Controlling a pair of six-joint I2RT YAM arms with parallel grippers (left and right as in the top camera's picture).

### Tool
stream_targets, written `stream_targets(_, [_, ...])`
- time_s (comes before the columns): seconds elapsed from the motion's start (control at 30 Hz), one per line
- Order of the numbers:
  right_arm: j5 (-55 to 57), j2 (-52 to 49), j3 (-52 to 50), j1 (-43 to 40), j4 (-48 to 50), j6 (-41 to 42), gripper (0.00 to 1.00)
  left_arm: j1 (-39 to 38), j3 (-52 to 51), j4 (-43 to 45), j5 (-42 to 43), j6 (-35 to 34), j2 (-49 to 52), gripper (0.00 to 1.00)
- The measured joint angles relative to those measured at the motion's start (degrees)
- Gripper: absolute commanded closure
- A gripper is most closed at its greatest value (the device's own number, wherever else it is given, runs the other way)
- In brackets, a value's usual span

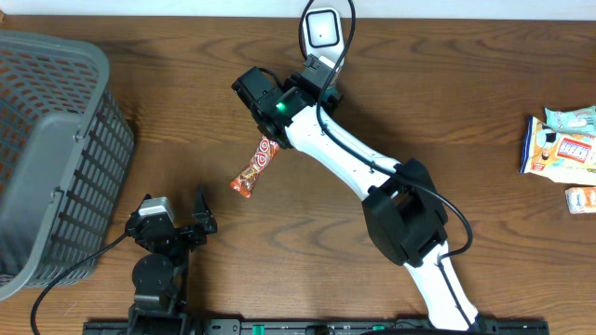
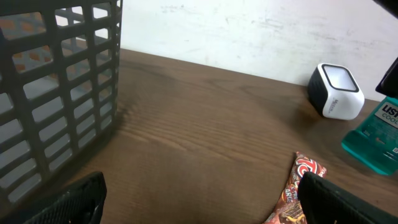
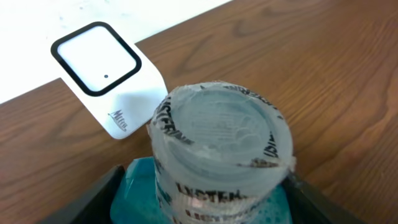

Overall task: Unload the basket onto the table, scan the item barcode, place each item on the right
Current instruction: 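Lift the mouthwash bottle and hold it at the white scanner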

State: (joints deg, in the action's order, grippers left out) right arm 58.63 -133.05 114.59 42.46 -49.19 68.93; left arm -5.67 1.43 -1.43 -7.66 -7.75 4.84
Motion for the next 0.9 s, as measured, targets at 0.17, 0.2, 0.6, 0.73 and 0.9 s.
stream_targets(0.17, [0.8, -1.6, 0.0, 0.0, 0.6, 0.2, 0.53, 0.0, 0.0, 0.0, 0.0, 0.0, 0.0, 0.02])
stream_targets(0.2, [0.8, -1.9, 0.0, 0.0, 0.7, 0.2, 0.53, 0.0, 0.0, 0.0, 0.0, 0.0, 0.0, 0.02])
stream_targets(0.6, [1.1, -2.6, -0.1, 0.0, 0.8, 0.2, 0.49, 0.0, 0.0, 0.0, 0.0, 0.0, 0.0, 0.02])
stream_targets(0.73, [1.0, -2.6, -0.1, 0.1, 0.8, 0.2, 0.46, 0.0, 0.0, 0.0, 0.0, 0.0, 0.0, 0.02])
stream_targets(0.9, [0.9, -2.6, -0.2, 0.7, 0.8, 0.2, 0.45, 0.0, 0.0, 0.0, 0.0, 0.0, 0.0, 0.02])
